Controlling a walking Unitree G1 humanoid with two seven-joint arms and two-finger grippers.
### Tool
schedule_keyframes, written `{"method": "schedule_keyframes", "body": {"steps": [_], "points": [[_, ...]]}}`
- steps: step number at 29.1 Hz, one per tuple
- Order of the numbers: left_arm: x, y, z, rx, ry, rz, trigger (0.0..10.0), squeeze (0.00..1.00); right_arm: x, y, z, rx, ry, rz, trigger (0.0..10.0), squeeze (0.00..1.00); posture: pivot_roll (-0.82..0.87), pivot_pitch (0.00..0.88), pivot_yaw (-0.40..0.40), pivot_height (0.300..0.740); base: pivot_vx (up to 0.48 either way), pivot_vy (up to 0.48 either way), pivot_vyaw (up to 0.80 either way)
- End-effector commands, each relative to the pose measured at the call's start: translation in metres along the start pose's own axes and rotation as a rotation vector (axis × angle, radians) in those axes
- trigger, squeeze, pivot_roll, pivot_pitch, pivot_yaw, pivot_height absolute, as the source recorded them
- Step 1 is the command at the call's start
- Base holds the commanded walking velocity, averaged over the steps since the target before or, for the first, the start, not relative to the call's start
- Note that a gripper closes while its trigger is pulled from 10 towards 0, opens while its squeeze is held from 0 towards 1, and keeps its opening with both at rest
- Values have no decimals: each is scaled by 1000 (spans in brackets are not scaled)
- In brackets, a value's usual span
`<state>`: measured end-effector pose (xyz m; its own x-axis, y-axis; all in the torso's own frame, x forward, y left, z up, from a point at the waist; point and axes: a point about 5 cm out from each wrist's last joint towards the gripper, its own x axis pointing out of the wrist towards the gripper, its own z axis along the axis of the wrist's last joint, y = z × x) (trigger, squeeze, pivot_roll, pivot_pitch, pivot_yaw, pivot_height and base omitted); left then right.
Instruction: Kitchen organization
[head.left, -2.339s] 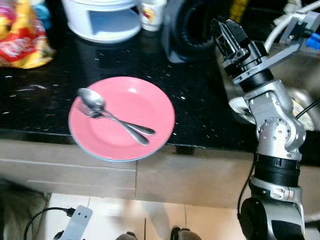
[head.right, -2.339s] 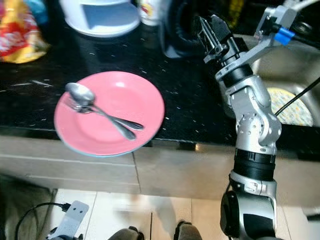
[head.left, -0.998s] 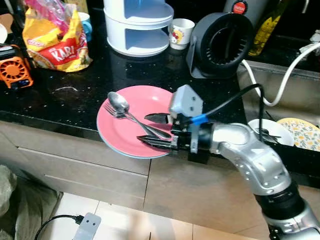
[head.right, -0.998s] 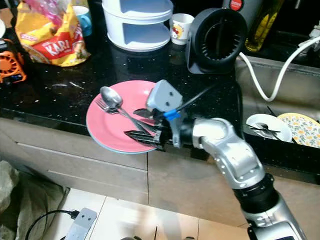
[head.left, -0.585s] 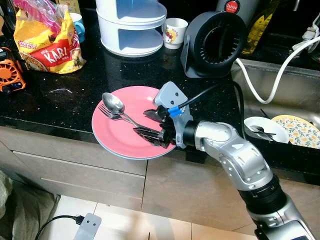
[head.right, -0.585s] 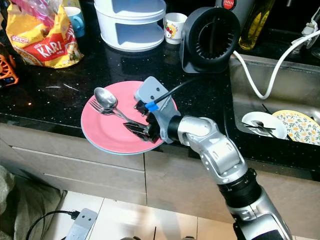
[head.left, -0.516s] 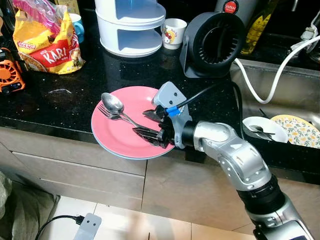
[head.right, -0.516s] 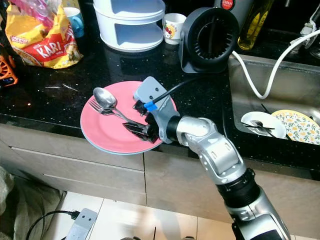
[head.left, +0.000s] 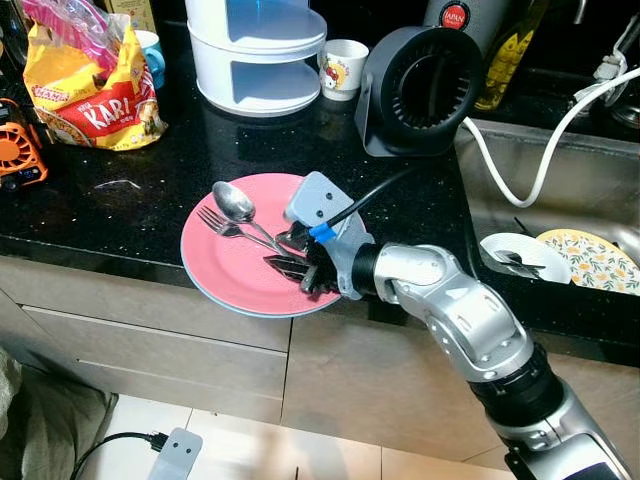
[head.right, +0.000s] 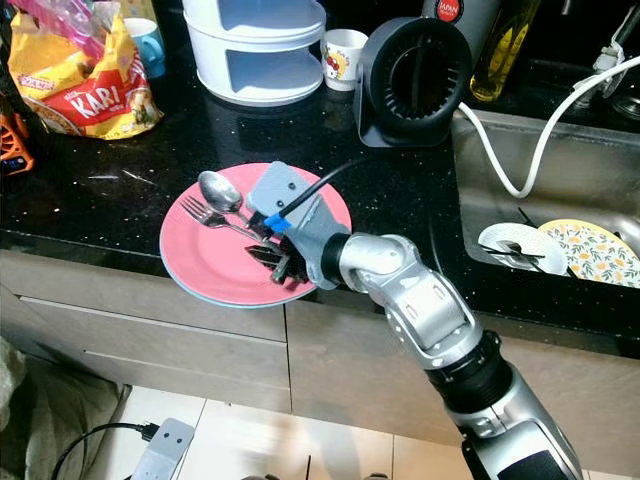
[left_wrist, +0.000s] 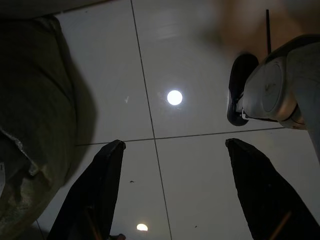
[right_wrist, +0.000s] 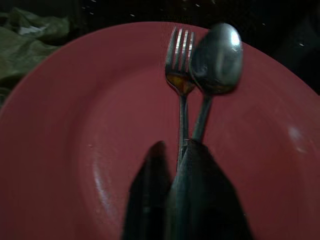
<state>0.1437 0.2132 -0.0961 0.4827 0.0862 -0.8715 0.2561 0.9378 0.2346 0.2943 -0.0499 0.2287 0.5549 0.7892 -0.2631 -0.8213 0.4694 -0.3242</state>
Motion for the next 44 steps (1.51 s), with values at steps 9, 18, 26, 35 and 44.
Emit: {"method": "schedule_keyframes", "body": {"steps": [9, 18, 26, 35, 44], "points": [[-1, -6, -7, -6, 26, -16, 10000, 0, 2, -18, -13, 139, 42, -131, 0, 0, 82, 100, -65, 740, 0, 0, 0], [-1, -5, -7, -2, 26, -13, 10000, 0, 3, -25, -1, 200, -65, -175, 10000, 0, 85, 92, -70, 740, 0, 0, 0], [-1, -7, -7, -6, 26, -16, 10000, 0, 10, -24, 10, 248, -154, -174, 10000, 353, 92, 86, -78, 740, 0, 0, 0], [-1, -7, -8, -3, 29, -17, 10000, 0, 16, -27, 8, 239, -123, -222, 10000, 0, 91, 90, -74, 740, 0, 0, 0], [-1, -8, -10, -6, 32, -17, 10000, 0, 30, -24, -7, 156, 25, -271, 10000, 0, 92, 103, -73, 740, 0, 0, 0]]}}
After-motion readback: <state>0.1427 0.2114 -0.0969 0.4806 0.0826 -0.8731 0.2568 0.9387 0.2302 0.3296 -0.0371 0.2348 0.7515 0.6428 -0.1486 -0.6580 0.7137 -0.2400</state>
